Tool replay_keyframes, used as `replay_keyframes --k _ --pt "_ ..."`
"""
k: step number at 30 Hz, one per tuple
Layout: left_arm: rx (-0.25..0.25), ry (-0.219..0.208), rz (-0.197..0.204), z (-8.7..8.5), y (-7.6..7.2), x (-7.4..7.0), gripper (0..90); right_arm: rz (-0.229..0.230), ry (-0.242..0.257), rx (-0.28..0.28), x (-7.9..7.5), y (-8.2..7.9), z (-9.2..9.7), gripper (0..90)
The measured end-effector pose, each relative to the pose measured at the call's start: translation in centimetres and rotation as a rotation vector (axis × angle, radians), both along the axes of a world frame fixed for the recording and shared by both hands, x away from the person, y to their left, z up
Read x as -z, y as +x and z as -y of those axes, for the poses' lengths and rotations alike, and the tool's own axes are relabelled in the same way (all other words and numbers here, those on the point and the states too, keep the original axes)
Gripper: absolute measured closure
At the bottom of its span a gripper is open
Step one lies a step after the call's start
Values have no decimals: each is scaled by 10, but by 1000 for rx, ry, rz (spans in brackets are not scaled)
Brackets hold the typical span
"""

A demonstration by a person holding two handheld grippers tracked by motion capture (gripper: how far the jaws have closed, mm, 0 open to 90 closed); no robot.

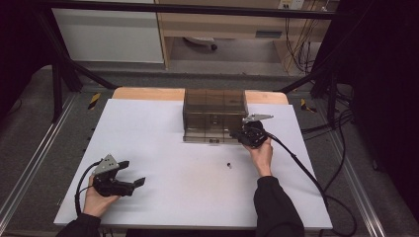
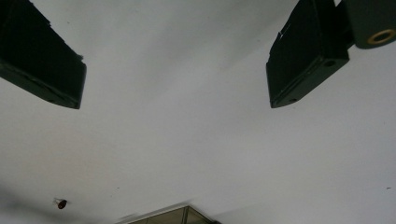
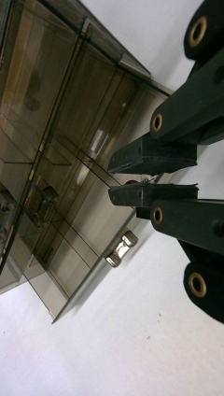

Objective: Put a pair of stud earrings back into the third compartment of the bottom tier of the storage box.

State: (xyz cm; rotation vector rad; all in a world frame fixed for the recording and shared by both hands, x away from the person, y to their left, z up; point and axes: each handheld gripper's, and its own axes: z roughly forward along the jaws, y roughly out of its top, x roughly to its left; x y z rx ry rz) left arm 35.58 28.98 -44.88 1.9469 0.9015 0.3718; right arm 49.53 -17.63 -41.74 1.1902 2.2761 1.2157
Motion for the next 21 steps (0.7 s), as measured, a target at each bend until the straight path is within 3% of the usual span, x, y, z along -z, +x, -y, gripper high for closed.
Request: replay_keyframes --k 16,21 --pt "-1 -3 1 -1 0 0 46 -26 -44 43 16 14 -2 822" --pt "-1 -3 2 -1 0 0 46 -27 -35 55 17 16 -2 770"
